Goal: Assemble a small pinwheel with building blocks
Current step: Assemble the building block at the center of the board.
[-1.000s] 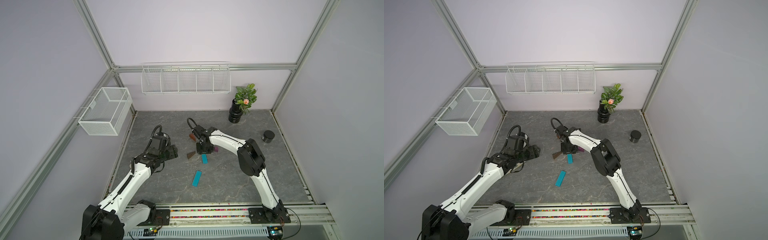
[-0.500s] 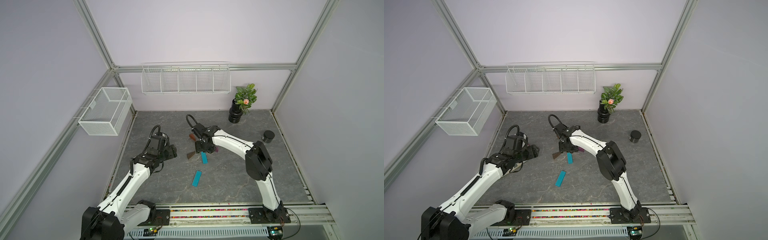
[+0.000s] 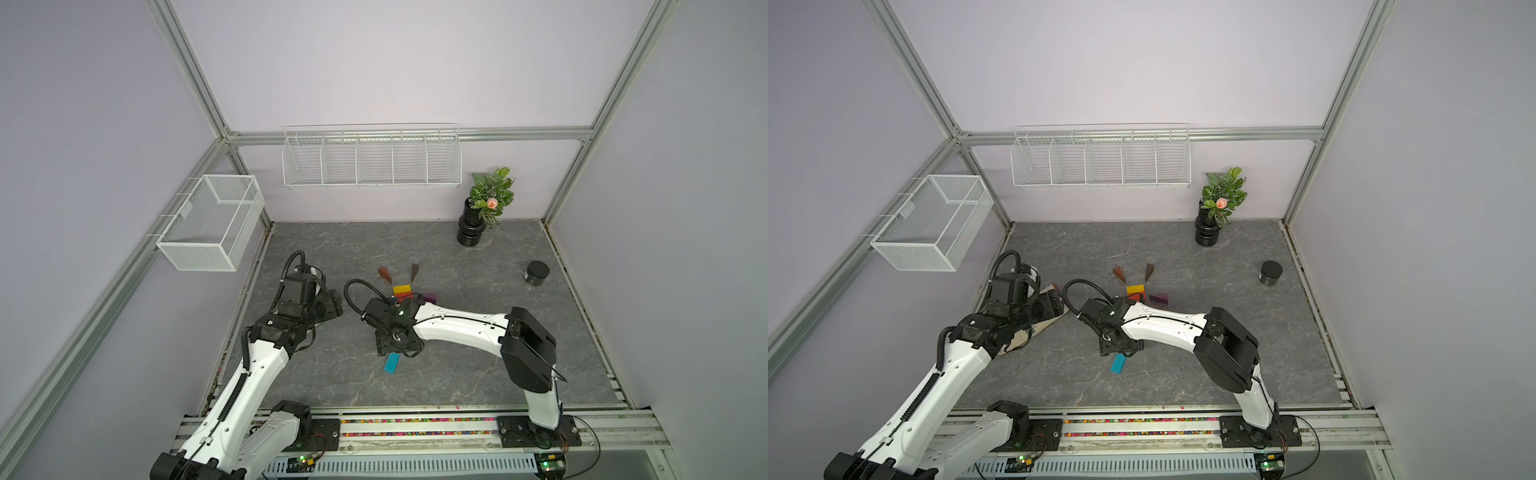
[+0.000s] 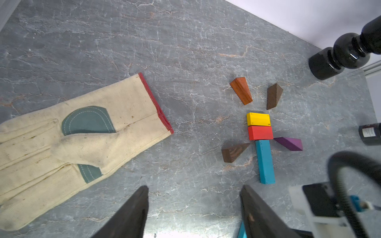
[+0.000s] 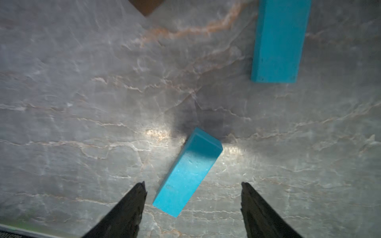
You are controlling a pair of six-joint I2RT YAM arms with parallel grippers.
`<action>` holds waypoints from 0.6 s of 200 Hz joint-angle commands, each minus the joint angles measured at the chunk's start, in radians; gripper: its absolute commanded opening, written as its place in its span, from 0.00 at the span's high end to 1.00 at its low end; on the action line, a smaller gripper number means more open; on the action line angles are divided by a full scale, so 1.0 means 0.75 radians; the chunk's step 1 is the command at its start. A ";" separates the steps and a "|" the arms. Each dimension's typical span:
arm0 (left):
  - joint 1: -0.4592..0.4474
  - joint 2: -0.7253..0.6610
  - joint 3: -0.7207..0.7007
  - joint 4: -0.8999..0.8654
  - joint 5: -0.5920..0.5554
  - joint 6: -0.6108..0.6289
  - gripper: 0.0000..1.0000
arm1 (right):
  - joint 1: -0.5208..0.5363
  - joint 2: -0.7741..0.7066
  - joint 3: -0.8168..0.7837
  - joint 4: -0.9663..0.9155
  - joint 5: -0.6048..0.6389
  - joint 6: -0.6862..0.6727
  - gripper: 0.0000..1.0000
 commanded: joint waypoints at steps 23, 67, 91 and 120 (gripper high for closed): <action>0.007 -0.037 -0.027 -0.011 0.055 0.028 0.27 | 0.006 0.058 -0.034 0.070 -0.030 0.128 0.26; 0.007 -0.031 -0.033 -0.023 0.061 0.059 0.27 | 0.007 0.121 -0.013 0.094 -0.072 0.146 0.36; 0.007 -0.034 -0.034 -0.027 0.063 0.064 0.27 | 0.007 0.099 -0.052 0.107 -0.058 0.179 0.52; 0.007 -0.034 -0.034 -0.016 0.062 0.063 0.27 | -0.019 0.029 -0.110 0.092 -0.018 0.165 0.64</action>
